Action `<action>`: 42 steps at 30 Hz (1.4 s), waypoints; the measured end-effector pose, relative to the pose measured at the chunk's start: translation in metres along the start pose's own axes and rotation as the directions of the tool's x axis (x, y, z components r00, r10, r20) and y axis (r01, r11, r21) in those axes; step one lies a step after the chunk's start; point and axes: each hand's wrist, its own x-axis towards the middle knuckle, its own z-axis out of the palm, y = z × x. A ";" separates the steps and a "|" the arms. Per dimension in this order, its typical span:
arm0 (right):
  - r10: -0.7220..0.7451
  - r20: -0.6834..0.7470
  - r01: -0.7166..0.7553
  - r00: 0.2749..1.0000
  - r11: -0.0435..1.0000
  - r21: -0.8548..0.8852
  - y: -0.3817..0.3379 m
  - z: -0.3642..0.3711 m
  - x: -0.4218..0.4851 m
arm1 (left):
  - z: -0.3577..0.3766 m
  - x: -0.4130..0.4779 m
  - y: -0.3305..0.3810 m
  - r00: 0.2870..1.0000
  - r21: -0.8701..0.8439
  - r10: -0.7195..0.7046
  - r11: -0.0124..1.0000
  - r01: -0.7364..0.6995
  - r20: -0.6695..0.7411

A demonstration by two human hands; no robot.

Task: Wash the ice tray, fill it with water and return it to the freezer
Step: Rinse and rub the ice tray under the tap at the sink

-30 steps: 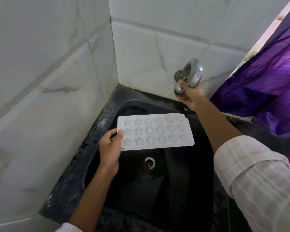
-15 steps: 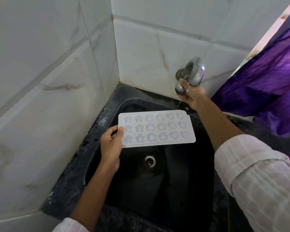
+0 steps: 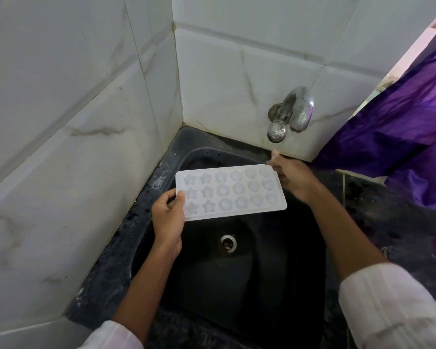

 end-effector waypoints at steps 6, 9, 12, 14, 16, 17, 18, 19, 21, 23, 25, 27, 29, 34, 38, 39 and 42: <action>0.029 0.065 -0.039 0.997 0.988 0.149 0.023 0.007 -0.030 | -0.002 0.003 -0.006 1.000 0.033 -0.011 0.999 0.011 -0.014; 0.018 0.015 -0.021 1.000 0.984 0.174 0.021 0.005 -0.029 | -0.001 0.002 -0.003 1.000 0.034 -0.008 0.999 0.008 -0.013; -0.017 -0.004 0.018 1.000 0.992 0.126 0.017 0.002 -0.028 | 0.001 0.001 0.000 1.000 0.029 0.001 1.000 -0.001 -0.012; -0.063 -0.100 0.072 0.993 0.993 0.091 0.015 0.002 -0.025 | 0.001 0.000 0.002 1.000 0.035 0.011 0.999 -0.010 -0.020; -0.110 -0.225 0.141 0.968 0.982 0.129 0.007 0.001 -0.019 | 0.000 0.000 0.002 0.999 0.037 0.022 0.999 -0.021 -0.023; -0.127 -0.263 0.168 0.956 0.976 0.139 0.002 -0.001 -0.013 | -0.001 0.000 0.003 0.999 0.044 0.030 0.999 -0.029 -0.024; -0.135 -0.278 0.179 0.951 0.974 0.138 -0.005 -0.003 -0.007 | -0.001 0.000 0.002 0.999 0.051 0.037 0.998 -0.036 -0.025; -0.139 -0.276 0.184 0.951 0.972 0.144 -0.013 -0.004 -0.002 | -0.002 0.000 0.003 0.999 0.056 0.041 0.998 -0.039 -0.024; -0.140 -0.241 0.184 0.960 0.968 0.172 -0.029 -0.003 0.006 | -0.002 0.001 0.001 0.999 0.066 0.040 0.997 -0.038 -0.021; -0.139 -0.192 0.176 0.972 0.966 0.191 -0.043 -0.001 0.015 | -0.002 0.001 -0.001 0.999 0.068 0.032 0.997 -0.030 -0.022; -0.119 -0.092 0.131 0.989 0.982 0.136 -0.053 0.002 0.023 | -0.001 0.001 -0.002 1.000 0.063 0.019 0.998 -0.017 -0.024; -0.103 -0.110 0.115 0.989 0.988 0.105 -0.056 0.002 0.032 | -0.001 0.001 -0.004 1.000 0.051 0.012 0.999 -0.010 -0.021; -0.089 -0.153 0.115 0.984 0.979 0.170 -0.054 -0.001 0.041 | -0.002 0.001 -0.005 1.000 0.040 0.012 0.999 -0.011 -0.017; -0.098 -0.098 0.123 0.990 0.947 0.296 -0.053 -0.006 0.040 | -0.002 0.000 -0.007 1.000 0.039 -0.004 0.999 0.004 -0.016; -0.115 -0.098 0.139 0.989 0.945 0.296 -0.051 -0.006 0.045 | 0.000 0.000 -0.006 1.000 0.036 0.001 0.999 -0.001 -0.013; -0.114 -0.096 0.139 0.989 0.943 0.302 -0.051 -0.006 0.046 | 0.001 -0.001 -0.006 1.000 0.035 0.000 0.999 0.000 -0.011; -0.104 -0.087 0.126 0.991 0.943 0.308 -0.051 -0.006 0.049 | 0.002 -0.002 -0.003 1.000 0.020 -0.016 1.000 0.016 -0.013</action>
